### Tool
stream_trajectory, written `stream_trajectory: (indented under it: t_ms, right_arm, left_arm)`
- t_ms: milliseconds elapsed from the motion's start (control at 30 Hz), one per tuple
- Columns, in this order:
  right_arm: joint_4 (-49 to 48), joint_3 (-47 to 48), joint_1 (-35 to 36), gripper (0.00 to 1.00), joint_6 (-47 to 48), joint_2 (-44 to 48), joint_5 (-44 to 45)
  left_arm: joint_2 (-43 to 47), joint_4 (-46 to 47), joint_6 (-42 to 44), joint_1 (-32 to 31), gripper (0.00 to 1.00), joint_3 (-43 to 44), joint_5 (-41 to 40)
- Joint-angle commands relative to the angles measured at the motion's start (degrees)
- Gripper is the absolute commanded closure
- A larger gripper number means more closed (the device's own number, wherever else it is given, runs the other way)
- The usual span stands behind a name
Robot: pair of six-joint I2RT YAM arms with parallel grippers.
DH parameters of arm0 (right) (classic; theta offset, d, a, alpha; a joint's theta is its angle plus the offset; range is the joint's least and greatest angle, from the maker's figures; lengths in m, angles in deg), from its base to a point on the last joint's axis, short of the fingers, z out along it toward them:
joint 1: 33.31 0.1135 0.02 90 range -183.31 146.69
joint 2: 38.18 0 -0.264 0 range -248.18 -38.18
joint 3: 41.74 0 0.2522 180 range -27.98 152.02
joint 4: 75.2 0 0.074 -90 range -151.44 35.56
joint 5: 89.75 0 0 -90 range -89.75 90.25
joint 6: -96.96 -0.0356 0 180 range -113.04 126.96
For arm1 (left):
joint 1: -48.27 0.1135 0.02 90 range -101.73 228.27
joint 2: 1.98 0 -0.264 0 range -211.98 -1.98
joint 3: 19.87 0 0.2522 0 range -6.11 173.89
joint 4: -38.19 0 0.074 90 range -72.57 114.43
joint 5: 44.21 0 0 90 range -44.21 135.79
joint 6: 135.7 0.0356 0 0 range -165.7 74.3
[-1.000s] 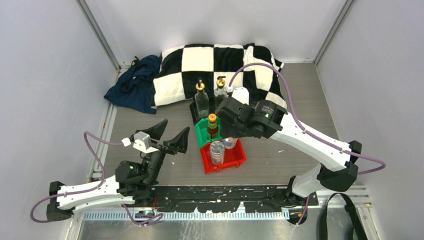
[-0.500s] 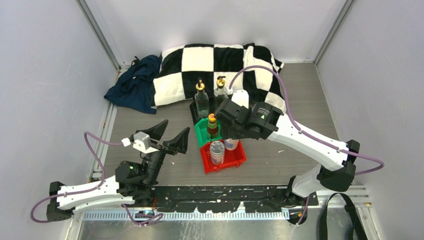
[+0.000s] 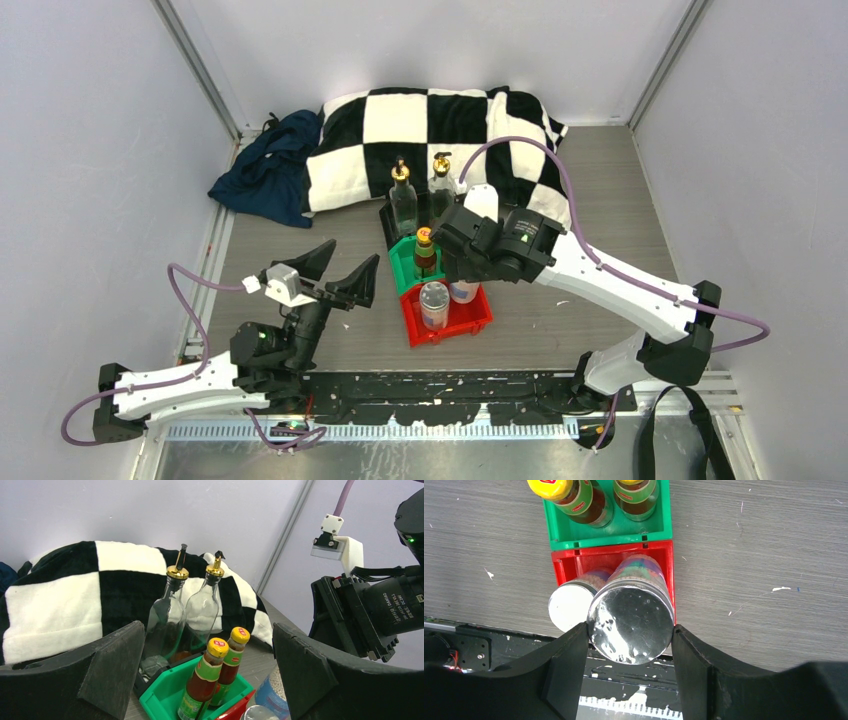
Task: Organize the condiment bottles
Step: Place the bottle in the storage box.
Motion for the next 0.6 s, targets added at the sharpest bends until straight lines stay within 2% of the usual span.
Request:
stream_trajectory:
  t_ms: [0,567]
  right_arm:
    - [-3.3,-0.2,0.2,0.99,-1.3,2.8,1.9]
    - [-4.4,-3.3,0.1,0.99,-0.7,3.4,1.5]
  left_arm:
    - [0.6,0.5,-0.4,-0.2,0.00,-0.2,0.1]
    - [0.3,0.4,-0.6,-0.2,0.00,-0.5,-0.2]
